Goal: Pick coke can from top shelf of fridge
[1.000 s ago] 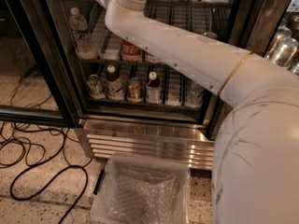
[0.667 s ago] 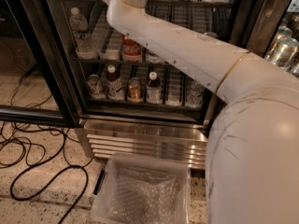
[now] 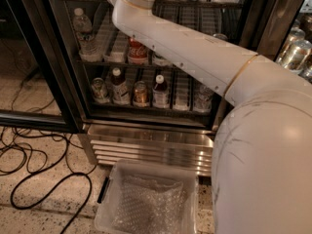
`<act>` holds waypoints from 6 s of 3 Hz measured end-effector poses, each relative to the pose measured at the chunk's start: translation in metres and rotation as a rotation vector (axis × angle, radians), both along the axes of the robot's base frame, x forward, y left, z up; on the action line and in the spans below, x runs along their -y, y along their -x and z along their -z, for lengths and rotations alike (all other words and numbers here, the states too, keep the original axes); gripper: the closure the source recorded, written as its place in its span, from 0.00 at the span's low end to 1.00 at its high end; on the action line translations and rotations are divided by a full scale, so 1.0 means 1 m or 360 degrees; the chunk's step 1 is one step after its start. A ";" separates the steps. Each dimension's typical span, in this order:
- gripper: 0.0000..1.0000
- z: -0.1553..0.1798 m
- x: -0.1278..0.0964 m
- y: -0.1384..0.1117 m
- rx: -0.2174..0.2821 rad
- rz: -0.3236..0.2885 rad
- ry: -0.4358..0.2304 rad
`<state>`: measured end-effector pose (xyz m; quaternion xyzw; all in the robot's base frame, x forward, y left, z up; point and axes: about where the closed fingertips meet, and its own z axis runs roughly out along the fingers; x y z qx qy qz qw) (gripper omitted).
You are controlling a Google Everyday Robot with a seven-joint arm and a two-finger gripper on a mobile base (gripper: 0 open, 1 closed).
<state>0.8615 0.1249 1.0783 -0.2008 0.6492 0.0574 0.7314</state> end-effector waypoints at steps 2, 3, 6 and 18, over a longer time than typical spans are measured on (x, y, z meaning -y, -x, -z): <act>0.19 0.002 -0.001 -0.002 -0.0004 -0.0003 0.0004; 0.09 0.005 -0.006 -0.003 -0.0003 -0.0018 0.0008; 0.22 0.007 -0.008 -0.009 -0.0008 -0.0021 0.0013; 1.00 0.008 -0.021 0.006 -0.0060 -0.0115 -0.0083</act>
Offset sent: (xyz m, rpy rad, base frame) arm 0.0546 -0.0030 -0.0047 -0.0141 0.0283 0.0133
